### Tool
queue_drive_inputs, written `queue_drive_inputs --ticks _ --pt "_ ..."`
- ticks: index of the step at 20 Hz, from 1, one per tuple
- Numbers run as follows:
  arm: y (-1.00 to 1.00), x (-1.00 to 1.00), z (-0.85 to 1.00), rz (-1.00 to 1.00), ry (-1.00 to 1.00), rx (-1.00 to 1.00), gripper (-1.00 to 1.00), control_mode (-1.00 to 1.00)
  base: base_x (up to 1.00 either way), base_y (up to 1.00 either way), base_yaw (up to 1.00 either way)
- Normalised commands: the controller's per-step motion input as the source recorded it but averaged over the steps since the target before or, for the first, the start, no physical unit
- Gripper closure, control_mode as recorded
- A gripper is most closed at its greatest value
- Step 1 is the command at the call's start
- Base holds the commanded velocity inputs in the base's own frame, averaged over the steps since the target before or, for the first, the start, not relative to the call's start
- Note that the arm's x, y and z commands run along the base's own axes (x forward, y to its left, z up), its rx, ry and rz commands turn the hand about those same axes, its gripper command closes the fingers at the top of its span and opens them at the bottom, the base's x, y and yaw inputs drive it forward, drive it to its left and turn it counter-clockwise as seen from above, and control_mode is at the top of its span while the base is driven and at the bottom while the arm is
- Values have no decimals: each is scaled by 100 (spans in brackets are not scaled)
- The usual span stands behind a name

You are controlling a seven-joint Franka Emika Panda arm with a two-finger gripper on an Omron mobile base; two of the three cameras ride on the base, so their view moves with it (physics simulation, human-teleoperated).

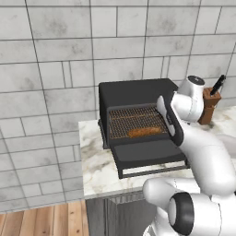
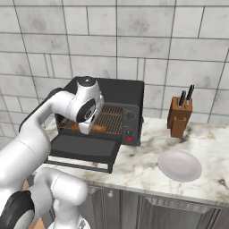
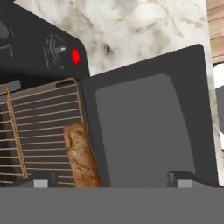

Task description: Pull the toaster oven rack outwards. Pick up the baguette from the plate and place it on the toaster oven rack. Close the toaster oven door fully and set the temperature to the lowest setting.

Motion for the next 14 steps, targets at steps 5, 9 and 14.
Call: queue_drive_inputs --ticks 5,9,14 --pt "48 0 -20 -58 -7 0 -100 -100 0 0 0" --pt "18 0 -1 -32 -2 0 -100 -100 0 0 0" --pt "-26 2 0 27 15 0 -100 -100 0 0 0"
